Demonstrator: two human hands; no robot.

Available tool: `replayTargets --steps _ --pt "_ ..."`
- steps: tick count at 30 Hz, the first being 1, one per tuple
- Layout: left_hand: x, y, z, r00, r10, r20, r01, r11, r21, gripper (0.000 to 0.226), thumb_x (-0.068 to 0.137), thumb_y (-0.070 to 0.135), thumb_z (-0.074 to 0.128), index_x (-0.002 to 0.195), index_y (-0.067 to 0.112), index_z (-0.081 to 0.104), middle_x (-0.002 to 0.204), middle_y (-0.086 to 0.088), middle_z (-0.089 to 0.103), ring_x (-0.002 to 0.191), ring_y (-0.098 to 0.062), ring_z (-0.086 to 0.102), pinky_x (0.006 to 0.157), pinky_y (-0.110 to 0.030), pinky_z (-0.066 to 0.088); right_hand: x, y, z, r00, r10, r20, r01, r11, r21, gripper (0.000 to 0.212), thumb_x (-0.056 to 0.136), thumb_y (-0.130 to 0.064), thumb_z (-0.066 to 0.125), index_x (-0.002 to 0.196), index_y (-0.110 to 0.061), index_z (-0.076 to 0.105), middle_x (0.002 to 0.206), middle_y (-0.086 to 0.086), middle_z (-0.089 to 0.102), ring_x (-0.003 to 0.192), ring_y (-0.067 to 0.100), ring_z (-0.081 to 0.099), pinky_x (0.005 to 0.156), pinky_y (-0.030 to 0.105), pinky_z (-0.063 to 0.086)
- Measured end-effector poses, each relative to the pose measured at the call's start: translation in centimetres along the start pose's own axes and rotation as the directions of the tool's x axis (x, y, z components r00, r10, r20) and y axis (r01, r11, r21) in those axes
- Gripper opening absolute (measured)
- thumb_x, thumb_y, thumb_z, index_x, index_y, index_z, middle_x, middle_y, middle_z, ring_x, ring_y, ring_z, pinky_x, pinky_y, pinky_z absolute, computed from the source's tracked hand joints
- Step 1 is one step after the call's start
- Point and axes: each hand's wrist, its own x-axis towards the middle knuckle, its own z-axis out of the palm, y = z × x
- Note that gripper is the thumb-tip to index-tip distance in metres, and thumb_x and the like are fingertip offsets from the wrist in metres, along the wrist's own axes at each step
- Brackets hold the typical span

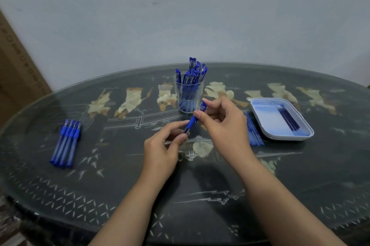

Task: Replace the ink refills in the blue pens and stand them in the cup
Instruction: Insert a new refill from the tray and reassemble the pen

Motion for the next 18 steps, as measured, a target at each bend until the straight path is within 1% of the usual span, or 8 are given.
replayTargets --steps 3,5,7,8,10,11,14,18 --pt "0.6 0.6 -0.2 1.000 -0.007 -0.020 0.007 1.000 -0.004 0.033 0.084 0.003 0.071 0.103 0.030 0.070 0.085 0.003 0.073 0.083 -0.005 0.069 0.078 -0.016 0.051 0.1 -0.4 0.0 0.999 -0.007 -0.051 0.008 1.000 0.011 0.029 0.081 -0.007 0.076 0.090 -0.030 0.062 0.081 -0.004 0.069 0.079 0.012 0.069 0.077 0.035 0.059" --pt "1.2 0.7 -1.1 1.000 -0.012 -0.018 0.013 0.997 0.072 0.023 0.086 0.014 0.071 0.104 0.028 0.071 0.094 0.010 0.073 0.089 0.001 0.067 0.083 -0.014 0.050 0.9 -1.3 -0.5 0.989 -0.042 -0.138 0.046 0.999 0.026 0.028 0.081 -0.006 0.076 0.092 -0.028 0.062 0.085 0.000 0.069 0.082 0.017 0.069 0.078 0.039 0.059" --pt "1.8 -0.1 -2.8 0.999 -0.010 -0.031 0.018 0.961 0.276 0.018 0.089 0.027 0.066 0.107 0.028 0.069 0.104 0.015 0.069 0.099 0.002 0.063 0.092 -0.020 0.049 2.4 -2.7 -1.4 0.973 -0.071 -0.219 0.084 0.995 0.054 0.027 0.082 -0.005 0.075 0.093 -0.026 0.061 0.087 0.001 0.068 0.084 0.020 0.069 0.078 0.040 0.060" --pt "2.0 -0.7 -3.8 0.999 -0.025 -0.037 0.038 0.913 0.406 0.021 0.091 0.032 0.063 0.111 0.027 0.068 0.110 0.013 0.066 0.106 -0.003 0.060 0.097 -0.027 0.047 3.3 -3.4 -1.8 0.964 -0.090 -0.249 0.108 0.992 0.058 0.028 0.083 -0.004 0.074 0.093 -0.025 0.060 0.086 0.001 0.067 0.084 0.021 0.069 0.077 0.039 0.060" --pt "2.1 -2.0 -5.6 0.993 -0.107 -0.048 0.113 0.757 0.643 0.030 0.093 0.039 0.057 0.119 0.024 0.064 0.121 0.007 0.060 0.118 -0.016 0.051 0.102 -0.039 0.039 5.0 -4.9 -2.3 0.940 -0.169 -0.295 0.180 0.984 0.009 0.029 0.084 -0.005 0.073 0.093 -0.027 0.058 0.085 -0.001 0.067 0.084 0.019 0.069 0.078 0.040 0.060" --pt "2.0 -2.6 -6.1 0.985 -0.159 -0.061 0.155 0.687 0.710 0.033 0.094 0.040 0.055 0.121 0.024 0.063 0.126 0.004 0.058 0.122 -0.021 0.047 0.103 -0.041 0.035 5.8 -5.5 -2.3 0.926 -0.219 -0.308 0.219 0.975 -0.033 0.029 0.084 -0.007 0.072 0.093 -0.030 0.056 0.084 -0.003 0.066 0.083 0.017 0.068 0.078 0.040 0.059" --pt "1.9 -3.4 -6.2 0.976 -0.209 -0.056 0.172 0.597 0.784 0.030 0.095 0.042 0.052 0.118 0.028 0.062 0.129 0.004 0.054 0.125 -0.022 0.041 0.106 -0.041 0.029 7.5 -6.4 -2.0 0.898 -0.313 -0.310 0.286 0.949 -0.130 0.030 0.086 -0.008 0.069 0.093 -0.032 0.052 0.083 -0.007 0.064 0.081 0.013 0.067 0.078 0.038 0.058" --pt "1.9 -3.5 -5.9 0.983 -0.178 -0.054 0.150 0.591 0.793 0.027 0.095 0.042 0.051 0.117 0.031 0.061 0.130 0.006 0.052 0.125 -0.021 0.038 0.108 -0.040 0.027 8.9 -5.8 -1.2 0.895 -0.349 -0.278 0.300 0.932 -0.203 0.025 0.087 -0.007 0.068 0.099 -0.022 0.053 0.082 -0.007 0.063 0.080 0.014 0.067 0.076 0.034 0.057"
